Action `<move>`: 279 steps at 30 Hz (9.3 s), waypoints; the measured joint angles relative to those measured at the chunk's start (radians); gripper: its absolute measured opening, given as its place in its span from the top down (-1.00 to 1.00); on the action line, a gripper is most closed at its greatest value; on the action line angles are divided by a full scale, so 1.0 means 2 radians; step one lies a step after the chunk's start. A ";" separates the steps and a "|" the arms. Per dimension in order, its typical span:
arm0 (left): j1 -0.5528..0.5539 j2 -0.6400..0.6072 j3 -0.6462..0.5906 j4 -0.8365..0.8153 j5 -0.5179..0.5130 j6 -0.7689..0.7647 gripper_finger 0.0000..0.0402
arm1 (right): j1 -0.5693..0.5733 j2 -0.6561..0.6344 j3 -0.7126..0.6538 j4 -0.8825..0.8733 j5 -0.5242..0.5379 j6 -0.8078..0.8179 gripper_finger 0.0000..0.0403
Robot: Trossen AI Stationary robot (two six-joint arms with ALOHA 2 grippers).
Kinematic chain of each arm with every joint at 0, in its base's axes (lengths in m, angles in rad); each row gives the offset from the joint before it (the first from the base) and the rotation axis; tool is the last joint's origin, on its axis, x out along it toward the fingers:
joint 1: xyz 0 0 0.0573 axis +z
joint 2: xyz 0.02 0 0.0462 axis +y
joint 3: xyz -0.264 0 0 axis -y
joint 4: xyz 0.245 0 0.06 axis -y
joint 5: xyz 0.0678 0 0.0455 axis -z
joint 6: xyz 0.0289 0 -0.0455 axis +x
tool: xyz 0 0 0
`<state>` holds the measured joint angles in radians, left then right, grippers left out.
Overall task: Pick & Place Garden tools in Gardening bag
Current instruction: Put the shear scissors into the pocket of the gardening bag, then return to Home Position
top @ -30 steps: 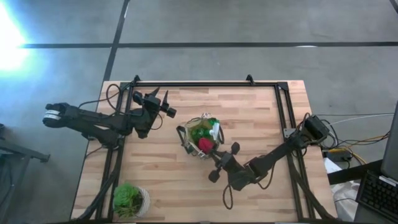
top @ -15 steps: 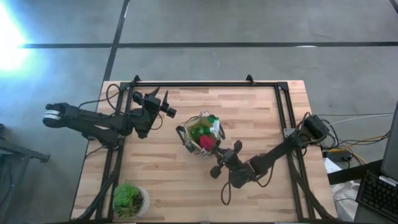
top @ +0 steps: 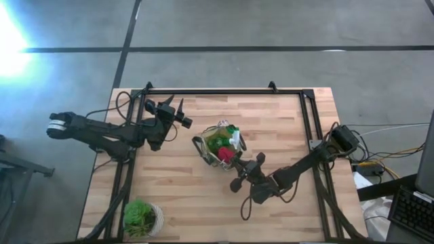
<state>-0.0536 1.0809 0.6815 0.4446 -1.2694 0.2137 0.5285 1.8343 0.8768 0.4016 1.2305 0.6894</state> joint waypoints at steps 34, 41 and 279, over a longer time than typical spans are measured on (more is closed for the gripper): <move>0.000 0.000 0.000 0.000 0.000 -0.003 0.13 | 0.001 -0.004 0.003 0.002 -0.032 -0.007 0.47; 0.000 0.000 0.000 -0.002 0.000 -0.003 0.13 | 0.002 -0.005 0.013 -0.001 -0.055 -0.027 0.44; 0.003 -0.541 -0.337 -0.197 0.498 -0.058 0.13 | -0.268 -0.729 -0.434 -0.180 -0.511 -0.306 0.96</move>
<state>-0.0471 -0.0002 0.0067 0.0509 -0.2737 0.0975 -0.0071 0.3756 0.0097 0.0414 0.2081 0.0780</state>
